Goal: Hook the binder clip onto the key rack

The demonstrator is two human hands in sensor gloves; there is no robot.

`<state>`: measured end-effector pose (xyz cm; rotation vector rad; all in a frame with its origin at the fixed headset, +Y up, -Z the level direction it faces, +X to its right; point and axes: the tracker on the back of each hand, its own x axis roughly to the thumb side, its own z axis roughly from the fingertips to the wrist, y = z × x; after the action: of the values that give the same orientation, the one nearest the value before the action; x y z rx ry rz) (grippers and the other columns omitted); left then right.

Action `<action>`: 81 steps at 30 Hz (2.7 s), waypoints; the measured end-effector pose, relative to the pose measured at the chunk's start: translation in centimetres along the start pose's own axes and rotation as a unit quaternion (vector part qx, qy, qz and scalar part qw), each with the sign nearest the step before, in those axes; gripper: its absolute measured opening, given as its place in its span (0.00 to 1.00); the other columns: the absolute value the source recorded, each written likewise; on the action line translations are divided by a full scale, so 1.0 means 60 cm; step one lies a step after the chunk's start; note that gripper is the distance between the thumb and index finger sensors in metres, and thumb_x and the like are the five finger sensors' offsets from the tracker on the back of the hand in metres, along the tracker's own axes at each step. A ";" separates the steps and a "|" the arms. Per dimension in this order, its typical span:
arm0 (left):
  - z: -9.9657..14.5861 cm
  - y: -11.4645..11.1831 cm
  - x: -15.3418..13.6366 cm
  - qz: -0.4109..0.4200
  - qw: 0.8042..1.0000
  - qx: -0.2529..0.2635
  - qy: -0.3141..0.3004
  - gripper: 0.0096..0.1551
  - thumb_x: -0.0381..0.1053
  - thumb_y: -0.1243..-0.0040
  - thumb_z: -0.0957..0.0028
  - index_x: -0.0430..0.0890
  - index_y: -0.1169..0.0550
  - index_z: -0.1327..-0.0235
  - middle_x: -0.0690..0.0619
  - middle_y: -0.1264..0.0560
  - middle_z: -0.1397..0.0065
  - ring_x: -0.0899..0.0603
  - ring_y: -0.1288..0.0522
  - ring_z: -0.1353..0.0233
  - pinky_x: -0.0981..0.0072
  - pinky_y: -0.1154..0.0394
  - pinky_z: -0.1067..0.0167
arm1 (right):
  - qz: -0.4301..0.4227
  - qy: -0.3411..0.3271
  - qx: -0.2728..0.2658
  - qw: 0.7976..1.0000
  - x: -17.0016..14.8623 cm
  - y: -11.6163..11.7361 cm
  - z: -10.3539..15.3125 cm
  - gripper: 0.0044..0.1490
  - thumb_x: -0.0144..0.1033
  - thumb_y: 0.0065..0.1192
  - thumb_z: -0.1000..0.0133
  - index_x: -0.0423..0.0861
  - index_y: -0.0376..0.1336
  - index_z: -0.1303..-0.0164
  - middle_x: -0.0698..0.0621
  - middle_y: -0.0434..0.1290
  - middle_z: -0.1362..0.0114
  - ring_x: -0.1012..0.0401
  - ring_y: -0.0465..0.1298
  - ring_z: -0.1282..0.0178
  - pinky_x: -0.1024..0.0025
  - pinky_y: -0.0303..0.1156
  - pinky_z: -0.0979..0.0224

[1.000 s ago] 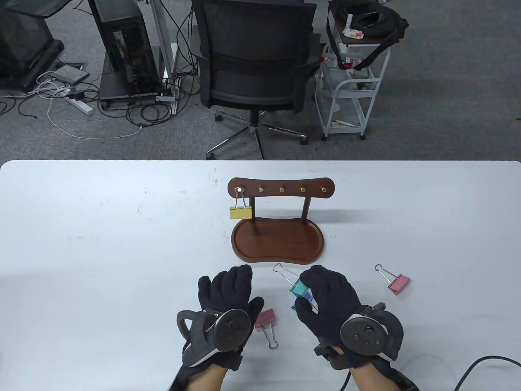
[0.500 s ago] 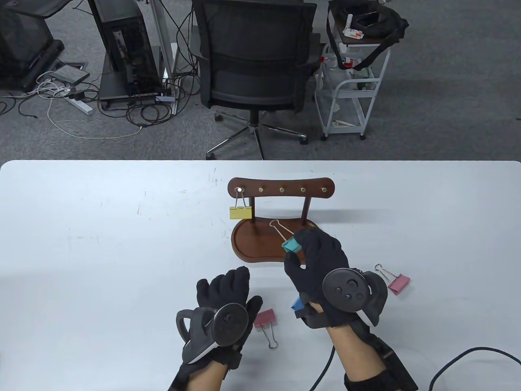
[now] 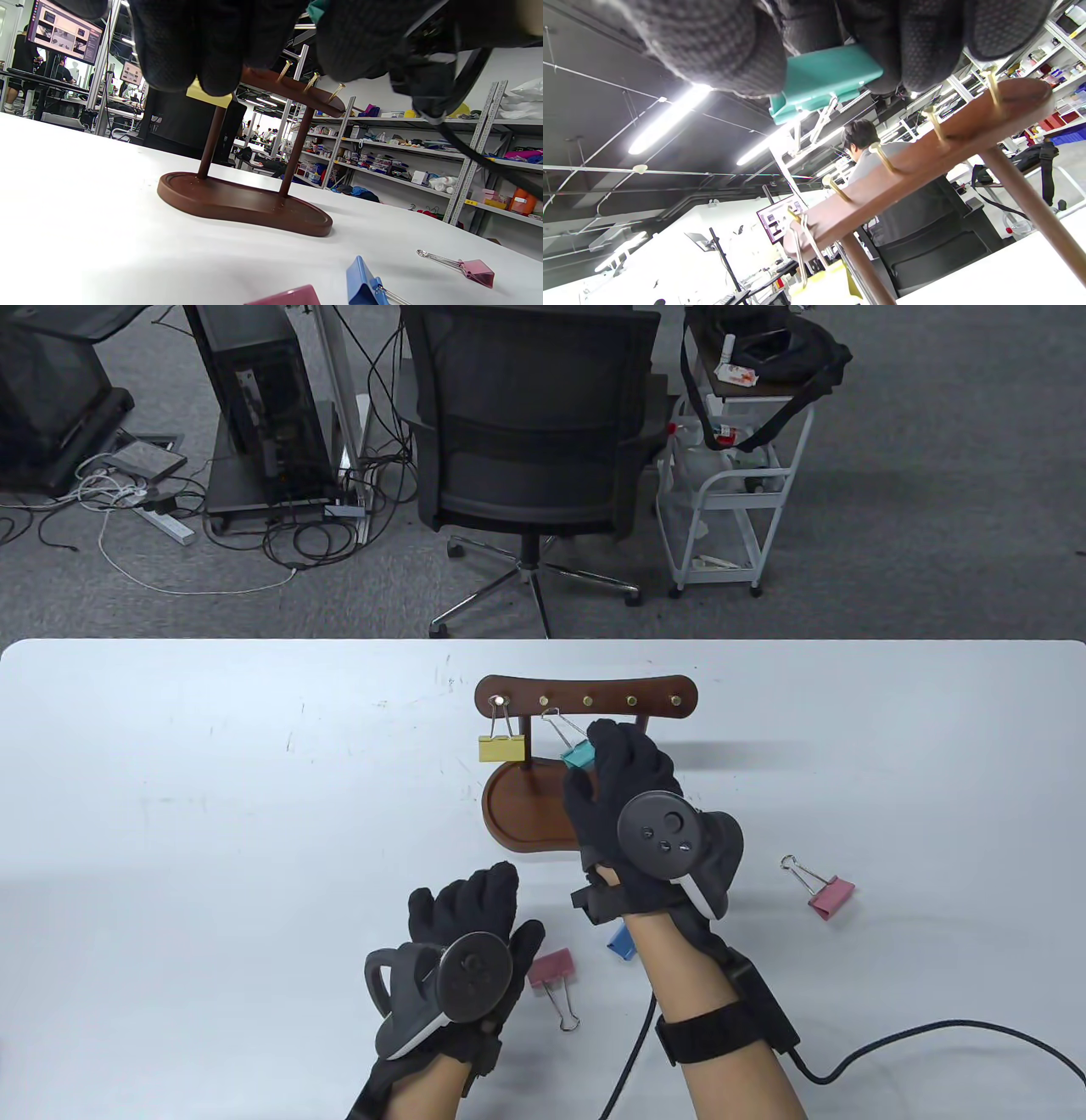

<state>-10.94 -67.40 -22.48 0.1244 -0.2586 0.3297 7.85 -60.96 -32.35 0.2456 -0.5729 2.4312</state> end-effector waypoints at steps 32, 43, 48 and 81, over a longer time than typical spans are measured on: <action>0.002 0.000 -0.010 0.010 1.000 -0.004 0.022 0.43 0.55 0.36 0.39 0.32 0.31 0.18 0.31 0.27 0.22 0.21 0.28 0.26 0.16 0.45 0.31 | 0.032 0.027 0.014 0.999 -0.023 0.070 -0.018 0.48 0.44 0.66 0.39 0.32 0.53 0.16 0.25 0.60 0.21 0.30 0.67 0.32 0.30 0.63 0.34; 0.000 -0.001 -0.016 0.014 0.999 -0.010 0.040 0.43 0.55 0.37 0.39 0.32 0.31 0.18 0.30 0.27 0.22 0.21 0.28 0.26 0.16 0.45 0.31 | 0.040 0.034 0.032 0.998 -0.048 0.111 -0.018 0.49 0.45 0.66 0.39 0.32 0.52 0.16 0.25 0.60 0.21 0.29 0.67 0.32 0.30 0.63 0.34; 0.000 0.000 -0.017 0.014 0.999 -0.013 0.045 0.43 0.55 0.37 0.39 0.31 0.31 0.18 0.30 0.28 0.22 0.21 0.28 0.27 0.16 0.45 0.31 | 0.041 0.037 0.039 0.998 -0.056 0.127 -0.017 0.50 0.45 0.66 0.40 0.32 0.51 0.16 0.26 0.58 0.20 0.29 0.66 0.32 0.30 0.63 0.34; -0.002 -0.005 -0.016 0.022 0.999 -0.021 0.041 0.43 0.56 0.38 0.39 0.31 0.32 0.18 0.29 0.28 0.22 0.20 0.28 0.27 0.17 0.44 0.31 | 0.032 0.050 0.078 0.995 -0.095 0.098 -0.004 0.50 0.46 0.64 0.37 0.31 0.49 0.14 0.21 0.54 0.17 0.24 0.62 0.26 0.28 0.60 0.31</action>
<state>-11.69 -67.93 -22.89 0.0629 -0.1865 0.3713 8.75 -68.11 -36.31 0.1697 -0.3531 2.5373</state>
